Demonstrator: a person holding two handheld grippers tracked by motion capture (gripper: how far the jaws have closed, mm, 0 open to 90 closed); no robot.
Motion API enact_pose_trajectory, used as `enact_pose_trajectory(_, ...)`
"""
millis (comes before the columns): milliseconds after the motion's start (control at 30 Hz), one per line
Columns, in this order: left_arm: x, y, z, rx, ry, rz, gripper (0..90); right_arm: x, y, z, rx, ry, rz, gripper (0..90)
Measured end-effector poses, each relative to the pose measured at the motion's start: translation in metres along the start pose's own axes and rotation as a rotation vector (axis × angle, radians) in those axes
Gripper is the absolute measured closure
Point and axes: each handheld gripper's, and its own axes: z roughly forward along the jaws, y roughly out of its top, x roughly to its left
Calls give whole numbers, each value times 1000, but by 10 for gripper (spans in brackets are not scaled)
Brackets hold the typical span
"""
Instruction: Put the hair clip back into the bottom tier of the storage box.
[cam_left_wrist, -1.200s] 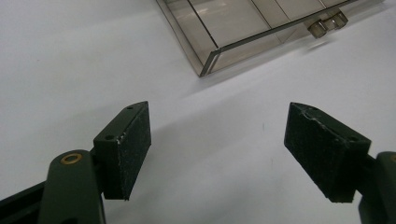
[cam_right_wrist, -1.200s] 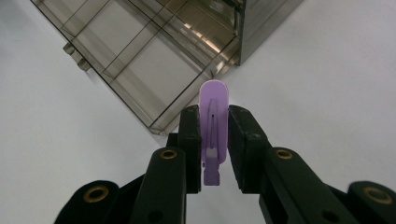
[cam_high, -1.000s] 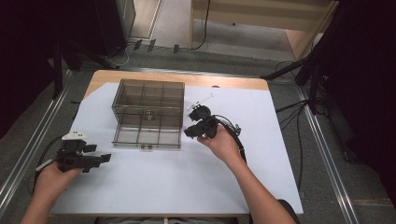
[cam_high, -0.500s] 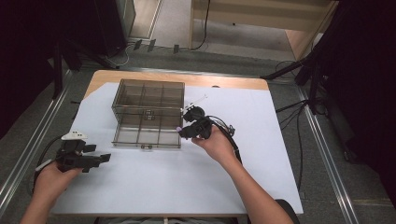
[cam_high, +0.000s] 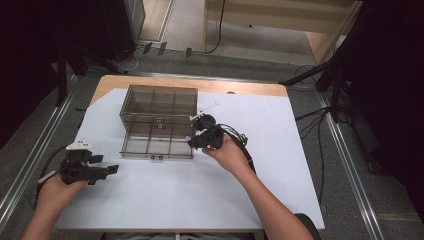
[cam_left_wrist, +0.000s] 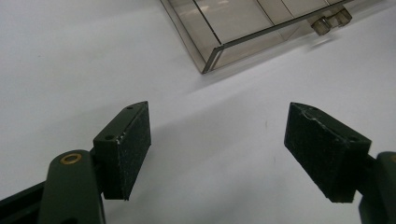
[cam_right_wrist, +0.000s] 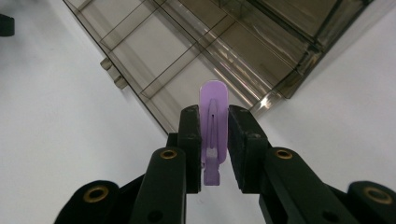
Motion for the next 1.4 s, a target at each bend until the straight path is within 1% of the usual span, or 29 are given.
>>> enact_pose_trajectory(133, 1, 0, -1, 1, 3, 4, 236, 2, 3, 4, 4, 6, -4, 771)
enact_pose_trajectory(300, 1, 0, -1, 2, -2, 3, 236, 6, 7, 12, 10, 11, -18, 771)
enact_pose_trajectory(467, 1, 0, -1, 2, 0, 3, 236, 8, 10, 18, 15, 8, -25, 771)
enact_pose_trajectory(1033, 1, 0, -1, 3, 0, 1, 236, 5, 12, 24, 23, 11, -13, 771)
enact_pose_trajectory(1200, 2, -1, -1, 3, 0, -1, 236, 7, 16, 33, 40, 7, -25, 771)
enact_pose_trajectory(1233, 2, -1, -1, 5, 1, -1, 236, 7, 17, 37, 49, 2, -28, 771)
enact_pose_trajectory(1400, 2, -1, -1, 2, 1, -1, 236, 6, 17, 45, 68, -3, -24, 771)
